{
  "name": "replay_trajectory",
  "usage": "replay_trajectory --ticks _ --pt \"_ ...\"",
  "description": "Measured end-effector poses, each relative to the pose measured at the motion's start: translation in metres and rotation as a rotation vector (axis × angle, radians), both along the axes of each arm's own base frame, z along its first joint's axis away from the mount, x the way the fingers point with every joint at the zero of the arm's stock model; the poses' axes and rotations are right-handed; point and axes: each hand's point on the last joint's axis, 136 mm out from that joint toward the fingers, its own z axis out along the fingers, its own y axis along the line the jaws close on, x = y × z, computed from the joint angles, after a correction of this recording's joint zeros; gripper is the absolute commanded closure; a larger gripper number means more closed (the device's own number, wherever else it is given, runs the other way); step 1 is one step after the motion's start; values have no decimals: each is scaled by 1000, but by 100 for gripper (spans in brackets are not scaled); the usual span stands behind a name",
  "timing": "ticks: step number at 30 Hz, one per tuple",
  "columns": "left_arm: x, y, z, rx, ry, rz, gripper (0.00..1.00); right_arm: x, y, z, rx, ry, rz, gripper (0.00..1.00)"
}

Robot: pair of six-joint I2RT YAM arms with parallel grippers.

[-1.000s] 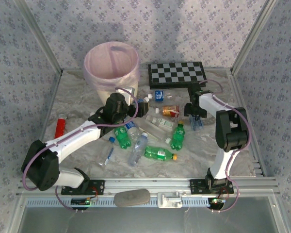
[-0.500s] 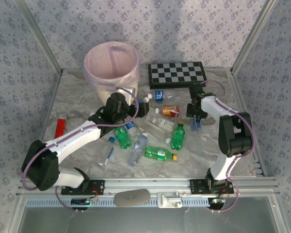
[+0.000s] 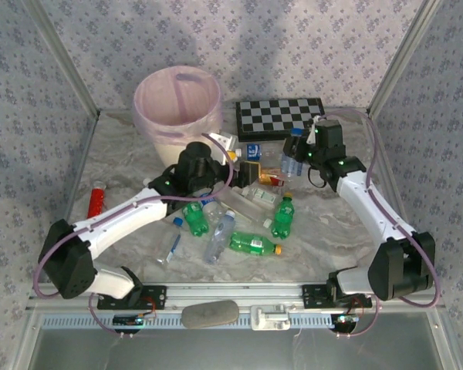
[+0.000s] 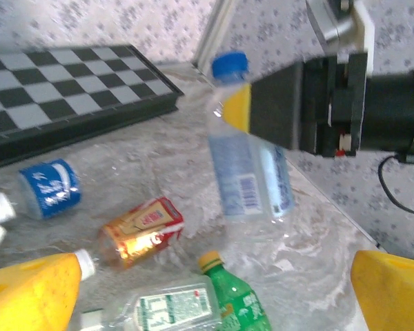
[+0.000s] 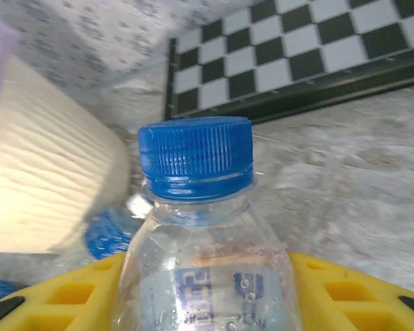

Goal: Put the plastic bottles in the bin

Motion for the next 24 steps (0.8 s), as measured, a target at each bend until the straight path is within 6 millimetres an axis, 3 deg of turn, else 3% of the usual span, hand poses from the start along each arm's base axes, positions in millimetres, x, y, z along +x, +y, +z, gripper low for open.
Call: replay_trajectory --ticks 4,12,19,24 --pt "-8 -17 -17 -6 55 -62 0 0 26 14 112 -52 51 54" --pt "-9 -30 -22 -33 90 -91 2 -9 72 40 251 -111 157 54" --pt "0 -32 -26 -36 97 -59 17 -16 90 47 293 -120 196 55" --pt "9 -28 -30 -37 107 -29 16 -23 102 49 328 -118 226 55"
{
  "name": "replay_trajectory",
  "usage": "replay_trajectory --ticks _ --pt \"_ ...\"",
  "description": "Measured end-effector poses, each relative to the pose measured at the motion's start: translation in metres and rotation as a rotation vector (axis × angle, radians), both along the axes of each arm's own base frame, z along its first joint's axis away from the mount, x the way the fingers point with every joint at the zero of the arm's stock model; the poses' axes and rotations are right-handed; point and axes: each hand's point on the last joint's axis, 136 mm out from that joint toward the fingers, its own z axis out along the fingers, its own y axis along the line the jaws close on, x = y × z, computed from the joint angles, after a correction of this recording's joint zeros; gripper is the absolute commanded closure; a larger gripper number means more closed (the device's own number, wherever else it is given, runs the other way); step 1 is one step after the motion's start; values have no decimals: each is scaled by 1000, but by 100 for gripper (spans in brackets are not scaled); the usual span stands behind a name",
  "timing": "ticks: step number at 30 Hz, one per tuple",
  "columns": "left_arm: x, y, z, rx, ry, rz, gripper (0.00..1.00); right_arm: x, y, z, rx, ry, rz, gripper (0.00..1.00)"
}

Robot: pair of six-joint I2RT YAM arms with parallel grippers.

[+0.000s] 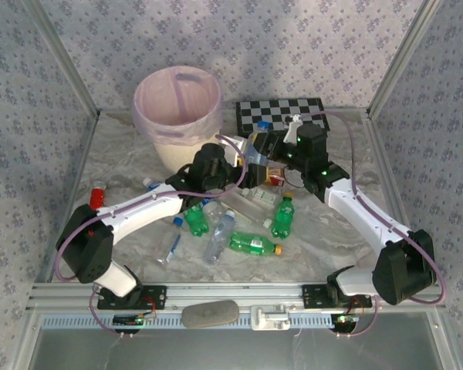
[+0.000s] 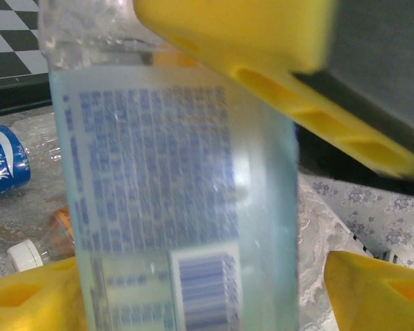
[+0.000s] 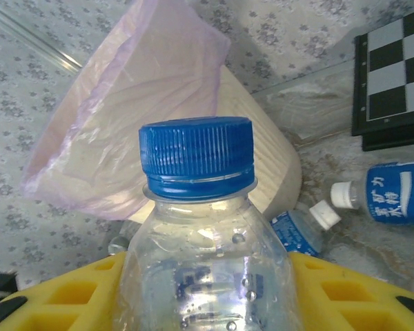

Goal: Put the plastic bottles in the bin

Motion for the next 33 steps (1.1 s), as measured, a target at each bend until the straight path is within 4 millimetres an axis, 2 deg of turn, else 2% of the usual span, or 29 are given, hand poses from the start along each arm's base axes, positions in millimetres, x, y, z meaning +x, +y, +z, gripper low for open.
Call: replay_trajectory --ticks 2,5,10,12,15,17,19,22,26,30,33 --pt "5 2 -2 -6 11 14 17 -3 4 2 11 -1 15 55" --pt "10 4 -6 -10 31 25 29 -6 7 6 19 -9 25 55" --pt "10 2 1 -28 15 18 43 -6 8 8 30 -17 23 54" --pt "10 2 1 -29 15 18 48 -6 8 8 30 -18 21 46" --pt "10 2 1 -29 15 18 51 -6 8 9 38 -17 20 22" --pt "12 3 1 -28 15 26 53 -6 9 10 39 -20 24 15" --pt "17 8 1 -26 14 42 53 -6 9 10 38 -20 23 12" --pt "27 20 3 -26 11 76 53 -3 0 9 30 -16 -2 11" --pt "40 46 15 -14 -22 138 53 0 -27 23 32 -53 -85 6" --pt "49 74 42 -3 -95 196 53 -7 -56 36 28 -107 -176 5" --pt "59 96 72 -8 -166 248 53 -7 -66 31 10 -111 -218 4"
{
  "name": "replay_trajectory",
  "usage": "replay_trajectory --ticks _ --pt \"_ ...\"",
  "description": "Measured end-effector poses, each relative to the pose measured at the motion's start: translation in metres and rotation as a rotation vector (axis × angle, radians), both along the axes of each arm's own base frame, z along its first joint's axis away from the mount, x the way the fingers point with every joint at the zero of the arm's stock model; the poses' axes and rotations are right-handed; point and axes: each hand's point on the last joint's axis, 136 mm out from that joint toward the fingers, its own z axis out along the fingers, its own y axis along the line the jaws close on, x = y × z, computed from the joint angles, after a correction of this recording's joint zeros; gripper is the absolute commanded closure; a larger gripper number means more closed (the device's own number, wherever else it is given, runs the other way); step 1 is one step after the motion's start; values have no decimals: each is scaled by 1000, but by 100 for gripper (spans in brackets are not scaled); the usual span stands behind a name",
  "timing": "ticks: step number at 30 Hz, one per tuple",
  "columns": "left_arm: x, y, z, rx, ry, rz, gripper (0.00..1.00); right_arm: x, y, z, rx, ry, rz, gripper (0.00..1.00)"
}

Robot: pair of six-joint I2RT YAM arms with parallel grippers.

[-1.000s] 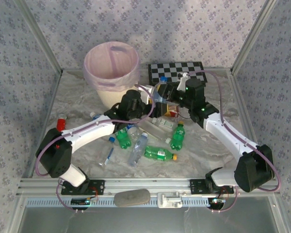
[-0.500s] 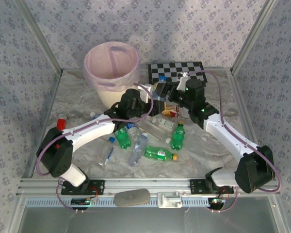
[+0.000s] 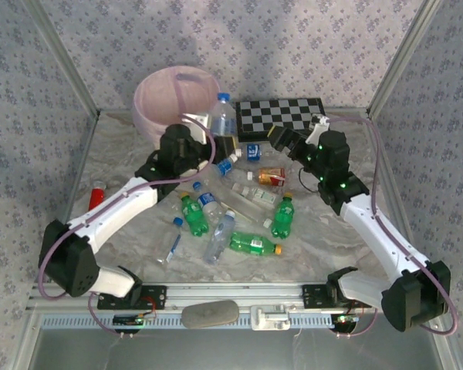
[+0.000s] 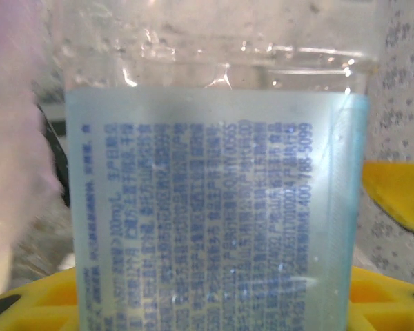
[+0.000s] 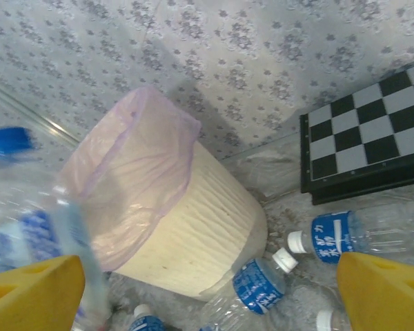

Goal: Put the plastic bottles in the bin

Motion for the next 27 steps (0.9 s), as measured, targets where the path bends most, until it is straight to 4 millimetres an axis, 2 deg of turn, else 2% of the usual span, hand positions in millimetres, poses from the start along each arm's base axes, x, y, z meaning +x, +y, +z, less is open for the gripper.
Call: replay_trajectory --ticks 5,9,12,14,17,22,25,27 --pt "21 40 59 25 -141 110 53 7 -3 -42 -38 90 -29 4" --pt "40 73 107 66 -225 193 52 17 3 -79 -58 184 -14 4" --pt "57 96 123 104 -247 254 52 19 9 -97 -62 234 8 3" --pt "71 110 119 139 -225 285 51 20 12 -105 -66 259 21 3" --pt "94 127 97 202 -147 320 51 19 15 -112 -72 288 37 1" --pt "129 148 38 300 31 348 50 17 20 -115 -86 310 57 1" --pt "138 156 7 342 128 350 49 15 23 -115 -96 315 66 1" --pt "143 157 -6 359 173 346 48 13 24 -116 -104 321 71 1"
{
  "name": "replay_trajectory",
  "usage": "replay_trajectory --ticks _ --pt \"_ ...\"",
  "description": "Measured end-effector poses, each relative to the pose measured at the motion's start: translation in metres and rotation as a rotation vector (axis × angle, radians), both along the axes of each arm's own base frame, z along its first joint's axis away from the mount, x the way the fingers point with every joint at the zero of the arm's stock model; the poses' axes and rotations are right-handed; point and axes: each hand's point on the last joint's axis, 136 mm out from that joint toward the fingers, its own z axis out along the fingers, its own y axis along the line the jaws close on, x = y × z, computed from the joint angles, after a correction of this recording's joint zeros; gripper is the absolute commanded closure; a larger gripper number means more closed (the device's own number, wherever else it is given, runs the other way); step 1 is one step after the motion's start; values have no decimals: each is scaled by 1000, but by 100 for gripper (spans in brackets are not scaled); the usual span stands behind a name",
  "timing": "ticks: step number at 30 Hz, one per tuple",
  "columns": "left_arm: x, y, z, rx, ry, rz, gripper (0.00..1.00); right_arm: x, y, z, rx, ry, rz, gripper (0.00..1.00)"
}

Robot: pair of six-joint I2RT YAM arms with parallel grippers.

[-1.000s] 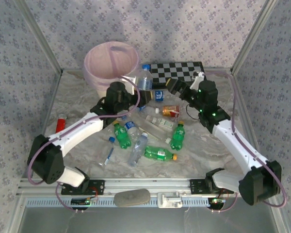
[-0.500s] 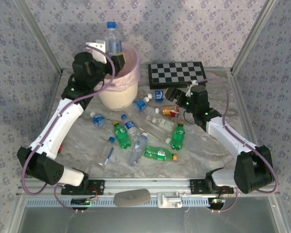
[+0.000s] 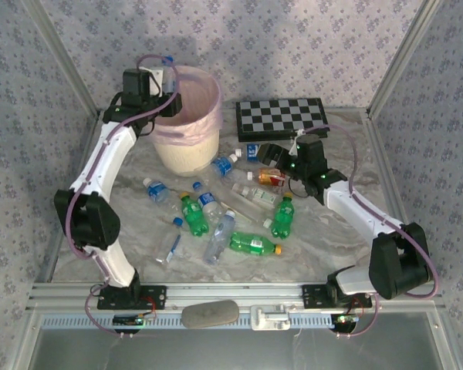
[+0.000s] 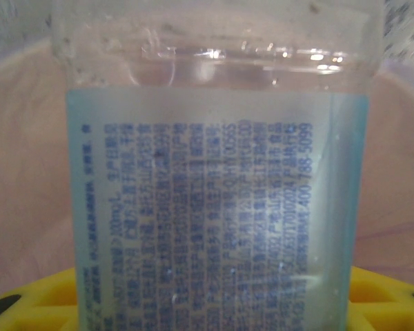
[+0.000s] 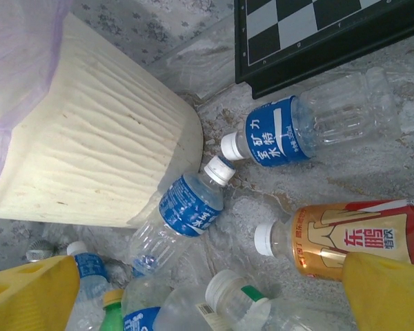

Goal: Put the plastic bottles in the bin

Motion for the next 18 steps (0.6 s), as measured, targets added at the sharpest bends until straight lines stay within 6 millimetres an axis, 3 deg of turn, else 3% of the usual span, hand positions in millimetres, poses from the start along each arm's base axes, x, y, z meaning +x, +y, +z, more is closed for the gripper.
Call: replay_trajectory --ticks 3,13,18 --pt "4 -1 -7 6 37 -3 46 -3 0 -4 -10 17 3 1" --pt "3 -3 -6 -10 55 -4 13 -5 -2 -7 -37 29 10 1" --pt "-5 -10 12 -22 3 -18 5 -4 -5 -9 -60 43 -3 1"
